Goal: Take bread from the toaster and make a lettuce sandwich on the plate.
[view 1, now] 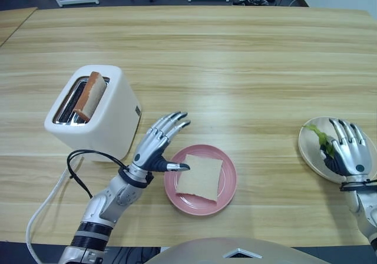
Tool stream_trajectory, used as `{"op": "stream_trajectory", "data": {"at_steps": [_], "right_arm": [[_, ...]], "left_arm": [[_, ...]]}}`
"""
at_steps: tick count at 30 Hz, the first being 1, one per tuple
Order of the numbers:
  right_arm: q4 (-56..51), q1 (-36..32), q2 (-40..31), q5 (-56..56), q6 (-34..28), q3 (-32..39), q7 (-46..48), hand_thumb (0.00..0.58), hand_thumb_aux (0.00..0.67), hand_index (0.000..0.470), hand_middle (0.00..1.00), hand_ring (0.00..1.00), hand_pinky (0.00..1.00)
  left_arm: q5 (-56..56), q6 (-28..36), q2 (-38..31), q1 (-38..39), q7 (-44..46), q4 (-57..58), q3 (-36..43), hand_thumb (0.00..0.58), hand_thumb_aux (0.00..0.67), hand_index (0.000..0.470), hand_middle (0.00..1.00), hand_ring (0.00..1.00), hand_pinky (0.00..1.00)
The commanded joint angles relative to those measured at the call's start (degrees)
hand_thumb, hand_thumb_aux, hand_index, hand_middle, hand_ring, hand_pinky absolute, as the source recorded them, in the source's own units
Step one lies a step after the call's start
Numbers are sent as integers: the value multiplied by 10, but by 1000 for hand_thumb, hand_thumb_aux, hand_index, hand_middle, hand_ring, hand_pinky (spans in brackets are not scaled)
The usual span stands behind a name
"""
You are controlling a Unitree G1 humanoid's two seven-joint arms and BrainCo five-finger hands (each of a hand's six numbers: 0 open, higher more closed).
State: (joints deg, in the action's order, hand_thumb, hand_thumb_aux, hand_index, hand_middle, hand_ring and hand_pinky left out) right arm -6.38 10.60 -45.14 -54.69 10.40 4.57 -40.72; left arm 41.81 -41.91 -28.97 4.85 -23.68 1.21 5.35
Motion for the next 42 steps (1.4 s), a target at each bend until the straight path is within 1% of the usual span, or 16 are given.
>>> {"op": "stream_trajectory", "data": {"at_steps": [1,5,10,23,24,25,26,28,29,30,31,32,33,34,37,42], "right_arm": [[93,-69,45,18,141,76,-7,580,670,470,0,0,0],[54,-138,112,-25,240,191,5,580,670,470,0,0,0],[-24,-185,163,-113,268,281,-20,580,670,470,0,0,0],[-86,-178,153,-134,301,361,-13,578,628,441,0,0,0],[-87,-177,152,-130,302,362,-6,527,468,328,0,0,0],[-88,-177,153,-127,302,361,-2,313,215,151,0,0,0],[-90,-178,153,-124,301,360,4,0,0,0,0,0,0],[-94,-180,152,-126,295,358,7,0,0,0,0,0,0],[-95,-183,153,-128,289,355,3,227,147,103,0,0,0],[-95,-186,155,-129,283,351,-1,487,402,282,0,0,0],[-95,-189,157,-129,276,346,-5,531,476,334,0,0,0],[-96,-191,159,-127,270,342,-7,516,447,313,0,0,0],[-97,-191,159,-127,265,341,-6,392,289,203,0,0,0],[-97,-191,158,-128,259,341,-7,0,0,0,0,0,0],[-86,-182,156,-121,254,333,-19,0,0,0,0,0,0],[-17,-141,143,-43,273,250,-85,0,0,0,0,0,0]], "left_arm": [[1,0,18,-13,-66,-16,-54,0,0,0,0,0,0],[4,6,34,-30,-109,-16,-83,0,0,0,0,0,0],[14,24,41,-52,-146,-5,-107,0,0,0,0,0,0],[30,99,25,-49,-191,-5,-168,0,0,0,0,0,0],[30,106,23,-48,-193,-8,-175,0,0,0,0,0,0],[31,112,21,-47,-193,-9,-179,0,0,0,0,0,0],[31,114,20,-46,-193,-9,-180,0,0,0,0,0,0],[33,116,20,-45,-194,-9,-178,0,0,0,0,0,0],[33,116,21,-44,-195,-9,-176,0,0,0,0,0,0],[33,117,22,-42,-196,-9,-175,0,0,0,0,0,0],[33,119,24,-40,-197,-10,-174,0,0,0,0,0,0],[33,119,25,-39,-198,-11,-173,0,0,0,0,0,0],[33,120,26,-38,-198,-12,-172,0,0,0,0,0,0],[32,120,27,-37,-198,-13,-172,0,0,0,0,0,0],[43,141,23,-35,-204,-14,-179,0,0,0,0,0,0],[82,318,-8,0,-182,-3,-278,0,0,0,0,0,0]]}}
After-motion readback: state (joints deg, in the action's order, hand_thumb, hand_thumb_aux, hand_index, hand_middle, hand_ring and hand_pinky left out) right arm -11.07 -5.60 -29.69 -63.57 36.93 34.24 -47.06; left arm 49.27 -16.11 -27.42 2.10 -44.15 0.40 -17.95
